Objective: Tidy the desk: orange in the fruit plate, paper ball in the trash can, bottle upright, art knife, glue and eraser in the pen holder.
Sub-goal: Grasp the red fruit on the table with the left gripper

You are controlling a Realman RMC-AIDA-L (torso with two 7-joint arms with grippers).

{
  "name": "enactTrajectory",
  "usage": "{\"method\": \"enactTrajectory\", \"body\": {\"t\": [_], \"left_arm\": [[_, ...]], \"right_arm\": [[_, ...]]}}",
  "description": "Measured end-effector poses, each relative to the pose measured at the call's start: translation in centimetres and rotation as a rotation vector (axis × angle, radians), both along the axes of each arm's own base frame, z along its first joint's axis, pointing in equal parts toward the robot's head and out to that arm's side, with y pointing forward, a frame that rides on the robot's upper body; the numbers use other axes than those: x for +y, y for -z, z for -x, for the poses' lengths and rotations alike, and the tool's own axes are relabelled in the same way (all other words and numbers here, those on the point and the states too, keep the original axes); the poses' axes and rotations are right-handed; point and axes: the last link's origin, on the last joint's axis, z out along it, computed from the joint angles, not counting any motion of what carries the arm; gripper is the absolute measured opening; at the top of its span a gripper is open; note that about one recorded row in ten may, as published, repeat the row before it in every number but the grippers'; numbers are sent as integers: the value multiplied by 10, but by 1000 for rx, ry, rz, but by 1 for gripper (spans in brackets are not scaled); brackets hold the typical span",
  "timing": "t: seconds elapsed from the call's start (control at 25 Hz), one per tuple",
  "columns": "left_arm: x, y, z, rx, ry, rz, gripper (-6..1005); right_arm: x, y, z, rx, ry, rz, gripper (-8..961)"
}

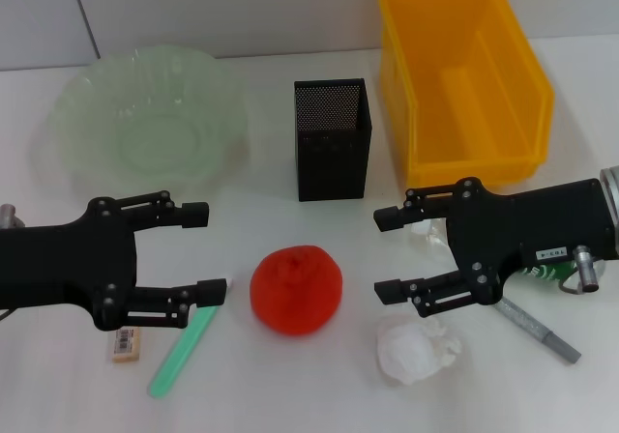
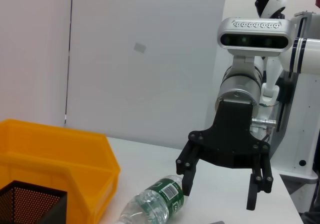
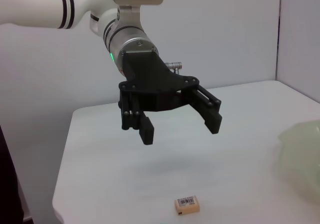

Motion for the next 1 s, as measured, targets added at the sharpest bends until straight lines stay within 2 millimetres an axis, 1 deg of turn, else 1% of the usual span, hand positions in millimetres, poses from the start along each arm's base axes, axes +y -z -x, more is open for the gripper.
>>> {"method": "enactTrajectory", "body": {"t": [0.76, 1.0], "left_arm": [[-1, 3, -1, -8, 7, 0, 861], [1, 3, -1, -7, 4, -9, 861]], "right_arm": [[2, -1, 2, 3, -2, -1, 775], [7, -11, -3, 13, 27, -55, 776]]}}
